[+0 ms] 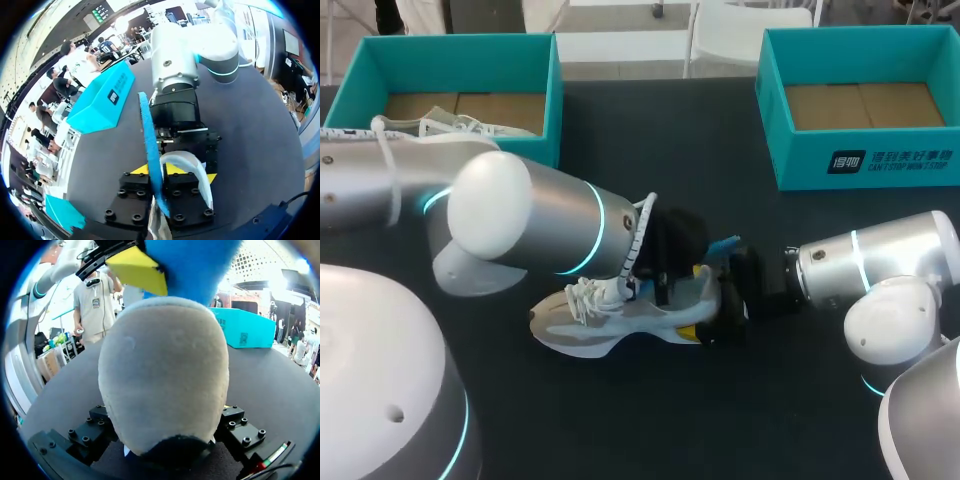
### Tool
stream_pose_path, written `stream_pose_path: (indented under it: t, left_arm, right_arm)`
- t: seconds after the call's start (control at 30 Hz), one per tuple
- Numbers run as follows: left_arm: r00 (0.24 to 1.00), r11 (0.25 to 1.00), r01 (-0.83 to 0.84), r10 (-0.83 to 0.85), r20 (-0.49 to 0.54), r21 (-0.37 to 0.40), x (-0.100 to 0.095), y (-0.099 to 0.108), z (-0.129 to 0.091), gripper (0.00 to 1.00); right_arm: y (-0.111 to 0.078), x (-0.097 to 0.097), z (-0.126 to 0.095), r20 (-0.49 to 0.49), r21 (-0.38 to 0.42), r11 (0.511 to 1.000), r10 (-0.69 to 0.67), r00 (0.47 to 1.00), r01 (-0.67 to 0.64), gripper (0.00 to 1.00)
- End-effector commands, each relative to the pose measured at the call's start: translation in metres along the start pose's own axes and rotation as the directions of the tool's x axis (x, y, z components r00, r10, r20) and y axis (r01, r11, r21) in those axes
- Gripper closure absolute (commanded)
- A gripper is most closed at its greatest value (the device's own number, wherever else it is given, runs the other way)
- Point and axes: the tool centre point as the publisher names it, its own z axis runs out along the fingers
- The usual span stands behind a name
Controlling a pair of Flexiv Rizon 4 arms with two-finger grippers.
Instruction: Take the shoe out of the shoebox, open the shoe tongue, remove and reinsert the insole, then place the shoe into the shoebox
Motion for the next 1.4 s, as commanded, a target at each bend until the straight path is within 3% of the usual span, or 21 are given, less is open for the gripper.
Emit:
stream_pose_path:
  t: [0.03, 0.5, 1.0, 1.2, 1.4]
  left_arm:
    - [1.000, 1.000, -0.002, 0.002, -0.022, 0.018, -0.004, 0.000, -0.015, 1.00]
    - [0.992, 0.989, 0.040, -0.022, -0.127, 0.141, -0.009, -0.042, -0.050, 1.00]
    - [0.935, 0.974, 0.166, -0.107, -0.338, 0.154, -0.024, -0.093, -0.096, 1.00]
    - [0.903, 0.949, 0.216, -0.105, -0.416, 0.229, -0.034, -0.107, -0.123, 1.00]
    - [0.872, 0.885, 0.289, -0.085, -0.482, 0.366, -0.046, -0.117, -0.159, 1.00]
  right_arm:
    - [-0.002, -0.001, 0.005, 0.001, 0.004, 1.000, 0.001, 1.000, -0.001, 1.00]
    - [-0.002, -0.001, 0.005, 0.001, 0.004, 1.000, 0.001, 1.000, -0.001, 1.00]
    - [-0.002, -0.001, 0.005, 0.001, 0.004, 1.000, 0.001, 1.000, -0.001, 1.00]
    - [-0.002, -0.001, 0.005, 0.001, 0.004, 1.000, 0.001, 1.000, -0.001, 1.00]
    - [-0.002, -0.001, 0.005, 0.001, 0.004, 1.000, 0.001, 1.000, -0.001, 1.00]
